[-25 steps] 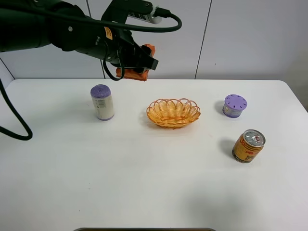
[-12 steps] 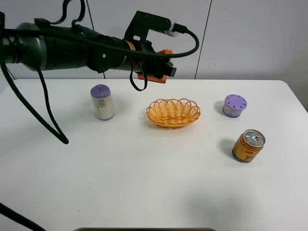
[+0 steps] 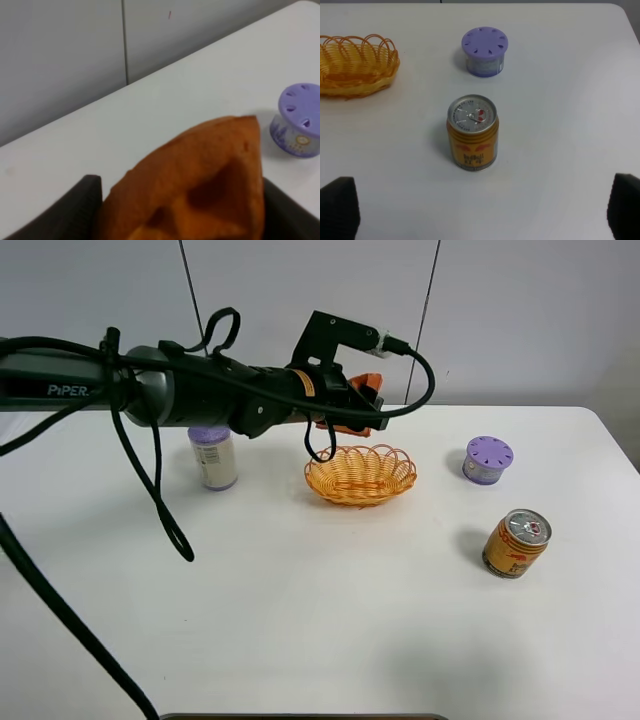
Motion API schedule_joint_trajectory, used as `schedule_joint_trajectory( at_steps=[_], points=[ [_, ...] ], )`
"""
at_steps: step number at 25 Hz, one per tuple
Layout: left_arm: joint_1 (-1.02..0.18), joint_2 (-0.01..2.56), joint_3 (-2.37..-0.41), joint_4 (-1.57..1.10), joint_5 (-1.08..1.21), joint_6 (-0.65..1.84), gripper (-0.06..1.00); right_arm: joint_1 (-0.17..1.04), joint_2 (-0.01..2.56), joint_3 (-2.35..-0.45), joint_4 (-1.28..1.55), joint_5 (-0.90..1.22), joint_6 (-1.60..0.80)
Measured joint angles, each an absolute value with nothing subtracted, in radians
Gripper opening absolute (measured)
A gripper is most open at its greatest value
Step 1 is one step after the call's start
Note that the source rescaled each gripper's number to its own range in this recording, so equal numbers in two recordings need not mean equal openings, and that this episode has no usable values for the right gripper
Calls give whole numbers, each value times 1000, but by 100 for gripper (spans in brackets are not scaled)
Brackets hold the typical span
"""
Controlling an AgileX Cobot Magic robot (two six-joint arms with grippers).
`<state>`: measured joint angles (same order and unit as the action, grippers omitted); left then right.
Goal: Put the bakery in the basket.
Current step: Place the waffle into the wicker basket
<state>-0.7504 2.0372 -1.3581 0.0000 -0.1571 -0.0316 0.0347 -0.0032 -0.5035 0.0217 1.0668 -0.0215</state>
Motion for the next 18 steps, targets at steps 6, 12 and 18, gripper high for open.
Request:
schedule_joint_trajectory(
  at_steps=[6,12,18],
  points=[
    [-755,2117,-1358,0,-249,-32,6,35,-3,-504,22,1067,-22],
    [-755,2181,-1358,0,-321,-32,6,35,-3,-504,22,1067,-22],
    [-755,2230,-1358,0,-352,-32,6,35,-3,-504,21,1067,-22]
  ],
)
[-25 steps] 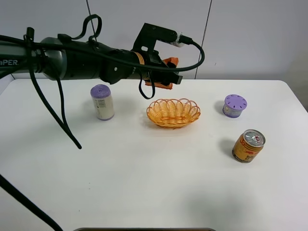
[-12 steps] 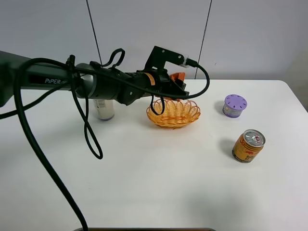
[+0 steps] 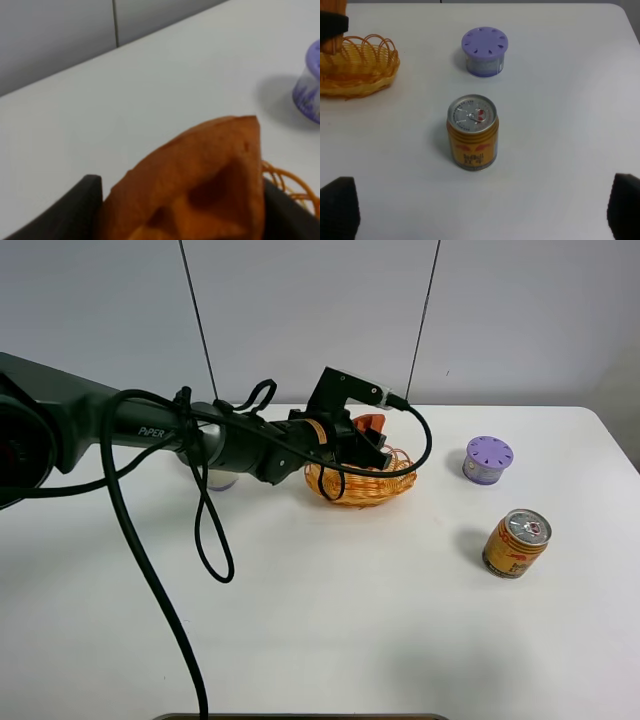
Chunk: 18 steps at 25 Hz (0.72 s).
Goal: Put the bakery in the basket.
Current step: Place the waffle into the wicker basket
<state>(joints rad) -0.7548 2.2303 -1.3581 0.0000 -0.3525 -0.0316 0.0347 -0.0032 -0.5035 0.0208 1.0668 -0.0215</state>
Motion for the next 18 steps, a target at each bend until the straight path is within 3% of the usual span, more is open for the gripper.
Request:
schedule_joint_trajectory(
  at_steps=[18],
  points=[
    [-755,2304,-1358,0,-413,-32,6,35,-3,-504,21,1067,-22]
  ],
)
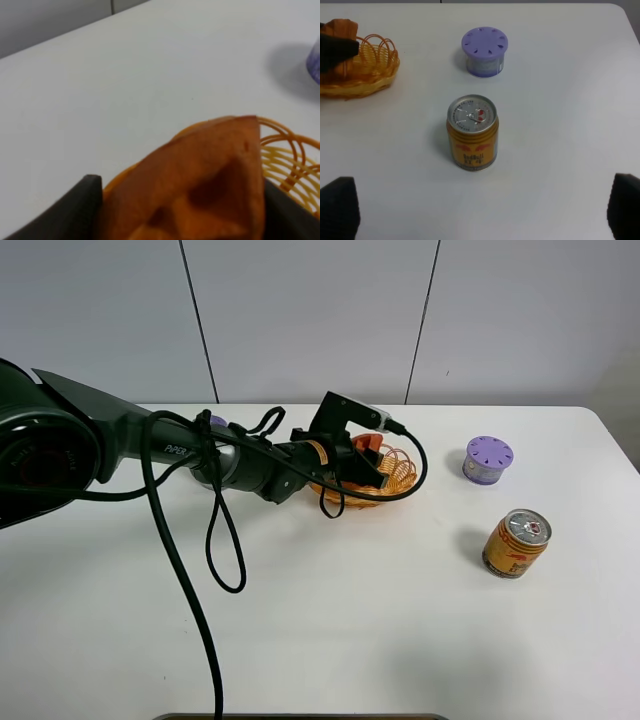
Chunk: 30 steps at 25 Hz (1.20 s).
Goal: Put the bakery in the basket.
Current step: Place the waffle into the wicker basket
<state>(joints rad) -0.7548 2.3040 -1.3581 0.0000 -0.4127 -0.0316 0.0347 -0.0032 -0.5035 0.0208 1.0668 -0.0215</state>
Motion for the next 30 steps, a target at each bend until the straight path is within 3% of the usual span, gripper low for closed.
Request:
schedule_joint_trajectory(
  at_steps=[9,15,19,22,30],
  points=[
    [-755,2304,-1358,0,-414,-28,7,35,-3,-504,21,1067,-22],
    [-755,2304,-1358,0,-415,-28,61,35,-3,-504,21,1067,-22],
    [-755,2304,-1358,0,-415,-28,85,35,-3,-504,21,1067,-22],
    [-755,2304,-1358,0,-415,-25,95,35,-3,-504,21,1067,-22],
    [-755,2304,-1358,0,-415,14,98,35,-3,-504,21,1067,-22]
  ],
)
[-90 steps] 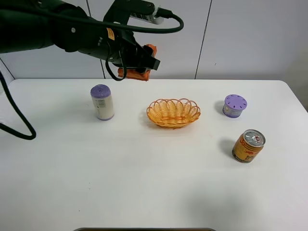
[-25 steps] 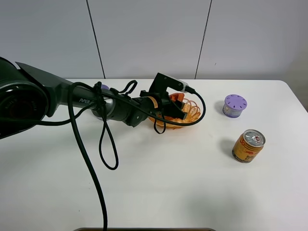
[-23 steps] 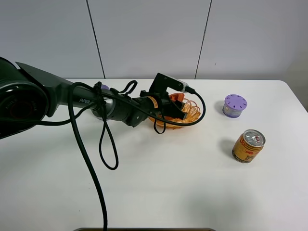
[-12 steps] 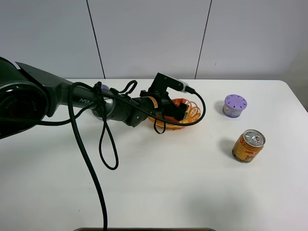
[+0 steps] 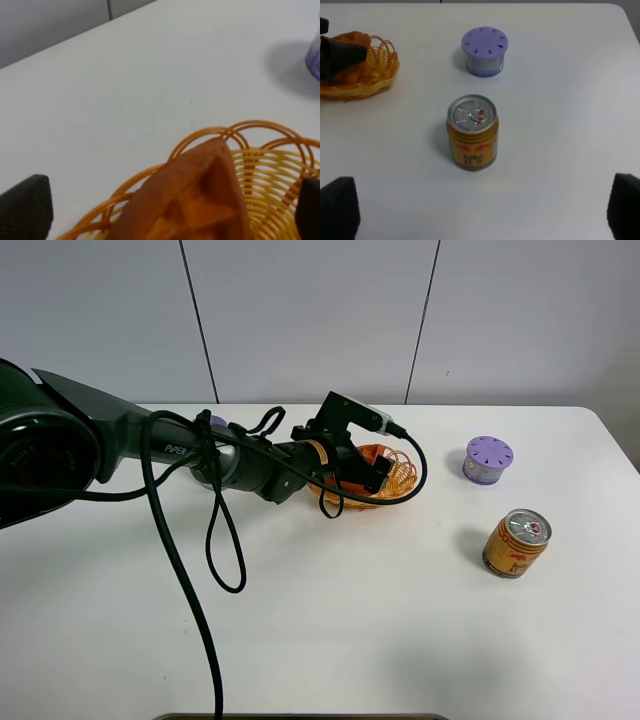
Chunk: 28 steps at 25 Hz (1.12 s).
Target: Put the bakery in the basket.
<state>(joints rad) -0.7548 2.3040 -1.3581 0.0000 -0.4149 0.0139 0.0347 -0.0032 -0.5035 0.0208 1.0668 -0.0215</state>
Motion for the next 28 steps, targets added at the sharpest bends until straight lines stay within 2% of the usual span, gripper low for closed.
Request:
schedule_joint_trajectory(
  at_steps=[10,28],
  points=[
    [-755,2217,-1358,0,-343,58,98,35,-3,-504,21,1067,-22],
    [-755,1831,-1358,140,95,66,98,35,-3,-504,21,1067,-22]
  ],
)
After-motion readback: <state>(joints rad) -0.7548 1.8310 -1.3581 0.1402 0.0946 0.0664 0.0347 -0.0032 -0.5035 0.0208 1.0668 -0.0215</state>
